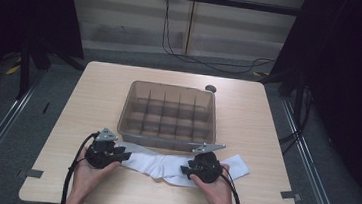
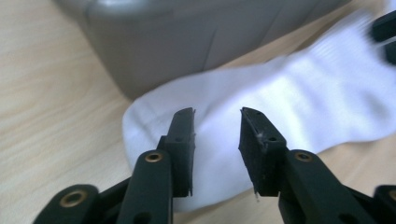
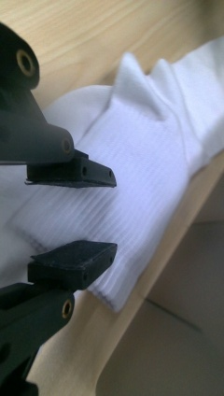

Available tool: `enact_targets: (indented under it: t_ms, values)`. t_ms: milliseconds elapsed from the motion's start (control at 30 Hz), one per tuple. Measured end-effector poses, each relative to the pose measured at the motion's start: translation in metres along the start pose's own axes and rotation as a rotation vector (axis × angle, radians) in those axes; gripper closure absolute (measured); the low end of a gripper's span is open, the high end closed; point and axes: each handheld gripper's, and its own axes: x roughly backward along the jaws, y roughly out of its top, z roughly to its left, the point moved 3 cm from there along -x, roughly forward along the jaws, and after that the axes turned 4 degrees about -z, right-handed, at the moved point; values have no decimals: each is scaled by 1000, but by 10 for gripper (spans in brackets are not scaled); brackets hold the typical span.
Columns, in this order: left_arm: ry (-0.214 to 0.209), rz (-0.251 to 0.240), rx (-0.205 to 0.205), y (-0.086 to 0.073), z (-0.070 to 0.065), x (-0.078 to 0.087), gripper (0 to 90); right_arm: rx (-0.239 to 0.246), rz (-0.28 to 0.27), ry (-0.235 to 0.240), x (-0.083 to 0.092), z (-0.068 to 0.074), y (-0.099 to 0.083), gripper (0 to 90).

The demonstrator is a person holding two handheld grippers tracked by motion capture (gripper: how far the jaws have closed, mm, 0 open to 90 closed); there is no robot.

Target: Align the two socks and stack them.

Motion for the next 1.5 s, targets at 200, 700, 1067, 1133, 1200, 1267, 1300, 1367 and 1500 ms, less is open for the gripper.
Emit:
enact_targets:
  t_ms: [200,700,1067,1133,1200,1267,1300,1367,1500]
  values:
    - [61,22,34,-9,10,3,613,43,21,16,-3,11,1,625]
    - [-47,-108,-2,10,-15,22,595,15,-110,40,24,7,8,582]
    - [-246,-41,-119,21,-86,-35,795,-125,-94,-142,51,-54,-21,636]
    - [-243,6,-150,18,-92,-42,790,-129,-75,-146,48,-57,-25,633]
    - [-212,39,-168,14,-91,-45,794,-134,-62,-153,45,-59,-30,631]
    - [-213,37,-165,11,-89,-44,796,-131,-54,-146,42,-57,-33,623]
    - [-210,44,-167,10,-87,-42,800,-131,-50,-148,41,-56,-33,619]
    - [-184,43,-165,9,-82,-39,803,-126,-50,-141,38,-54,-34,619]
    - [-168,46,-134,5,-73,-34,801,-118,-50,-127,32,-45,-31,603]
